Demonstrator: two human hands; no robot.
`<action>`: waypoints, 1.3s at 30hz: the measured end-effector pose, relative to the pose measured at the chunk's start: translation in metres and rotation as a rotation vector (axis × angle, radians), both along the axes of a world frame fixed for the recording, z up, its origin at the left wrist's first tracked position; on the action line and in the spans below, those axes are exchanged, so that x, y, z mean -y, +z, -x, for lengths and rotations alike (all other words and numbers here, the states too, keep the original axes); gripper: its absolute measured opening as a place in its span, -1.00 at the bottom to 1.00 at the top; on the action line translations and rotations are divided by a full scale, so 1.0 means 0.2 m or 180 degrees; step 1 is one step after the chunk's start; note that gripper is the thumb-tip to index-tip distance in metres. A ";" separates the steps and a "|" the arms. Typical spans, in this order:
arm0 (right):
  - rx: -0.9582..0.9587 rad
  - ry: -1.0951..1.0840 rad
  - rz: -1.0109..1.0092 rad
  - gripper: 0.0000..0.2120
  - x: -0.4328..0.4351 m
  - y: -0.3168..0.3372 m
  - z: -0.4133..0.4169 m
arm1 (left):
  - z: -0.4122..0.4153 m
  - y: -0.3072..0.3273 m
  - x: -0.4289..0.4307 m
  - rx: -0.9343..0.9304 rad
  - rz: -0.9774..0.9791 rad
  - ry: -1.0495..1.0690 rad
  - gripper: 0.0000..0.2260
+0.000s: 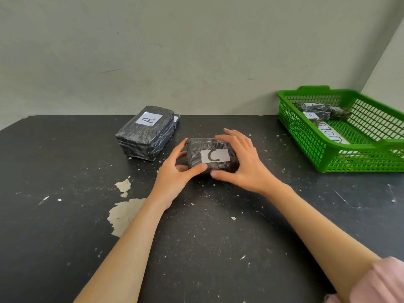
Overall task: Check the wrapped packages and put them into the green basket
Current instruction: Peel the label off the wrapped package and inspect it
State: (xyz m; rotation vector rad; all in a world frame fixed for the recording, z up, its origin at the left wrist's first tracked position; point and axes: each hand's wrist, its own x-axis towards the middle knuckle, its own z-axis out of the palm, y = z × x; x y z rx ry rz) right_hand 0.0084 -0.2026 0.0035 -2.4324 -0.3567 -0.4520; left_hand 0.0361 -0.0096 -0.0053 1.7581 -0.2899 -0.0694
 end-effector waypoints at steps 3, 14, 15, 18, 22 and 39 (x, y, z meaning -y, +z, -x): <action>-0.0556 0.0012 -0.0133 -0.21 0.08 -0.03 0.03 | 0.00 0.01 -0.01 -0.0105 0.0054 -0.0016 -0.35; -0.0677 -0.0426 -0.1572 -0.63 0.05 0.00 0.01 | 0.01 0.00 0.01 -0.0030 -0.0310 0.0036 -0.32; -0.0505 -0.0534 -0.1496 -0.65 0.04 0.01 0.01 | 0.01 0.00 0.01 -0.0023 -0.0349 0.0062 -0.32; 0.0061 -0.0626 -0.1109 -0.73 -0.04 0.06 0.02 | 0.01 -0.01 0.01 -0.0033 -0.0358 0.0061 -0.33; -0.0074 -0.0779 -0.0555 -0.70 -0.16 0.11 0.00 | 0.01 0.00 0.00 -0.0067 -0.0284 -0.0016 -0.38; -0.0321 -0.0320 -0.1309 -0.71 -0.06 0.06 0.02 | 0.00 -0.01 0.00 -0.0074 -0.0181 0.0100 -0.41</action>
